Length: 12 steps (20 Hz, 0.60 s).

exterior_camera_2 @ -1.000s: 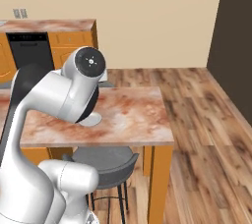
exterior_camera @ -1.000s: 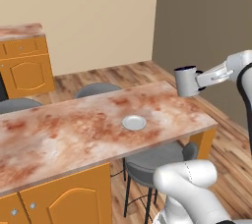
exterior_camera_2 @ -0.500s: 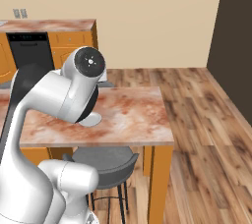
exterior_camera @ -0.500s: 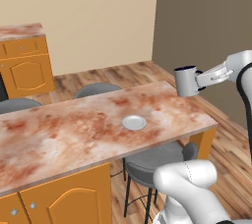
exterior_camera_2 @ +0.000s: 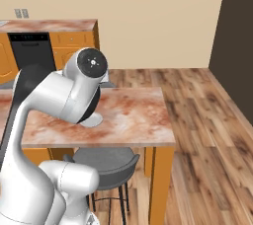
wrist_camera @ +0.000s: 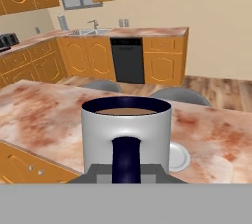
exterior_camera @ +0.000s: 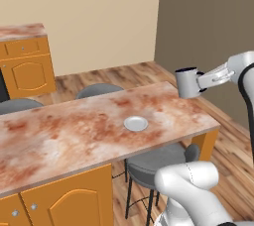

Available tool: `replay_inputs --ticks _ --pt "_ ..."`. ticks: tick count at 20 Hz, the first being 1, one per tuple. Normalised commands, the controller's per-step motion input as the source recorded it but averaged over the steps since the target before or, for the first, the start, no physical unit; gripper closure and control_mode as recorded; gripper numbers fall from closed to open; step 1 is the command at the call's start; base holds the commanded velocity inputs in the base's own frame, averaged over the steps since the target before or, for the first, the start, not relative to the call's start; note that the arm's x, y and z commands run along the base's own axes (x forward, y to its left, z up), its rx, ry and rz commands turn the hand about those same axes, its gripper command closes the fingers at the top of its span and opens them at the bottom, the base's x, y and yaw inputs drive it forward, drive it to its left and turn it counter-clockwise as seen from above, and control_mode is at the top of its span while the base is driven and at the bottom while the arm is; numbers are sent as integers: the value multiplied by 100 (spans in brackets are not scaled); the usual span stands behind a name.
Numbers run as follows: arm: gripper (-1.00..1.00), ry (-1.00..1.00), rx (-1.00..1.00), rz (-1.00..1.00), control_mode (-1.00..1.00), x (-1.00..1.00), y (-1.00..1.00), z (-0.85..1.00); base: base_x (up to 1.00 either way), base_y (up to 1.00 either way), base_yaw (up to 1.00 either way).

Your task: Pick the cup of tea, navigate to the dining table, and place it on the saucer.

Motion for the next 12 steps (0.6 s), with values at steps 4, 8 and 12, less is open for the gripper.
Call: replay_inputs --ticks 4,8,12 --pt "100 0 0 27 -100 12 -26 -29 0 0 0" --pt "100 0 0 34 -100 13 -8 -29 0 0 0" --pt "100 0 0 34 -100 24 0 -31 0 0 0"
